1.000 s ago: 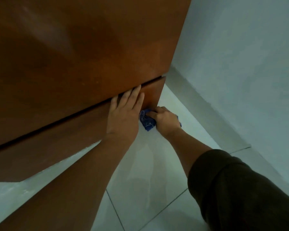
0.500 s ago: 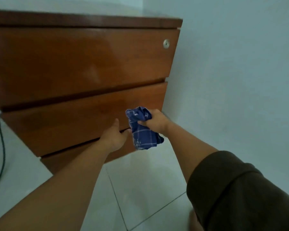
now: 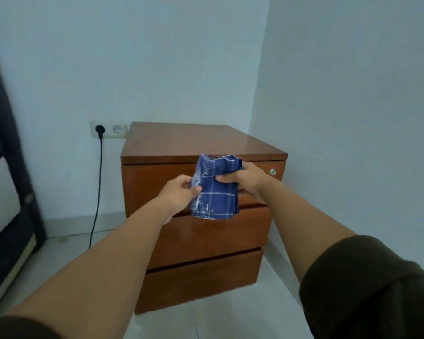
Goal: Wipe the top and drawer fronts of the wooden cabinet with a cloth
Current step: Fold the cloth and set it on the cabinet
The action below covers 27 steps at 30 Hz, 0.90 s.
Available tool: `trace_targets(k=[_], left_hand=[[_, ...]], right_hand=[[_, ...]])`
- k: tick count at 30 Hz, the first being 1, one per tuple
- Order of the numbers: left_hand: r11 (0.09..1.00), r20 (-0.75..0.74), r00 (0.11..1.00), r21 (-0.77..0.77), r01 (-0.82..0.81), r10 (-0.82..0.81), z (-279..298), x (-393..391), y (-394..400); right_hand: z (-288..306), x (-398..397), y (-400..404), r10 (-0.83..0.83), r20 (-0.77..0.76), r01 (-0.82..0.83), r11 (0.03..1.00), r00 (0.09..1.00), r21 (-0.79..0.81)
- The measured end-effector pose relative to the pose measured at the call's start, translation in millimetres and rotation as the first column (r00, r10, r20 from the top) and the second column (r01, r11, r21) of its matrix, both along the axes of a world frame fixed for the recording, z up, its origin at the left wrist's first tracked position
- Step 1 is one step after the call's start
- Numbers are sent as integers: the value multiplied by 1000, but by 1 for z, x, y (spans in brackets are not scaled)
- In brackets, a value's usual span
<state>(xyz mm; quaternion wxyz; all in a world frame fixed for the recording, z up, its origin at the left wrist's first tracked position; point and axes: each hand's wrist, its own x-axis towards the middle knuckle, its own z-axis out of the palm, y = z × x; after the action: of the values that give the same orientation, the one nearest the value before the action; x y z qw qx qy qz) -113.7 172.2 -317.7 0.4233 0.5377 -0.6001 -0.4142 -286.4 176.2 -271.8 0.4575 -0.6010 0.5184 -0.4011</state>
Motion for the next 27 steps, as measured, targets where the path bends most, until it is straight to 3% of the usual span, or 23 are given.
trace_targets(k=[5, 9, 13, 18, 22, 25, 27], left_hand=[[993, 7, 999, -113, -33, 34, 50, 24, 0], [955, 11, 992, -273, -116, 123, 81, 38, -1], [820, 192, 923, -543, -183, 334, 100, 55, -10], [601, 239, 803, -780, -176, 546, 115, 55, -23], [473, 312, 656, -878, -79, 688, 115, 53, -30], [484, 403, 642, -873, 56, 652, 109, 66, -37], [499, 455, 661, -856, 138, 597, 101, 79, -45]], right_hand=[[56, 18, 5, 58, -31, -59, 997, 998, -48], [89, 25, 6, 10, -69, -14, 998, 998, -56], [101, 32, 3, -34, 93, 13, 977, 995, 214], [95, 60, -15, -42, 278, -80, 906, 960, 415], [89, 86, -44, 36, 591, -212, 950, 806, 230], [93, 92, -56, 54, 714, -207, 970, 698, 129], [92, 95, -64, 88, 710, -212, 973, 699, 88]])
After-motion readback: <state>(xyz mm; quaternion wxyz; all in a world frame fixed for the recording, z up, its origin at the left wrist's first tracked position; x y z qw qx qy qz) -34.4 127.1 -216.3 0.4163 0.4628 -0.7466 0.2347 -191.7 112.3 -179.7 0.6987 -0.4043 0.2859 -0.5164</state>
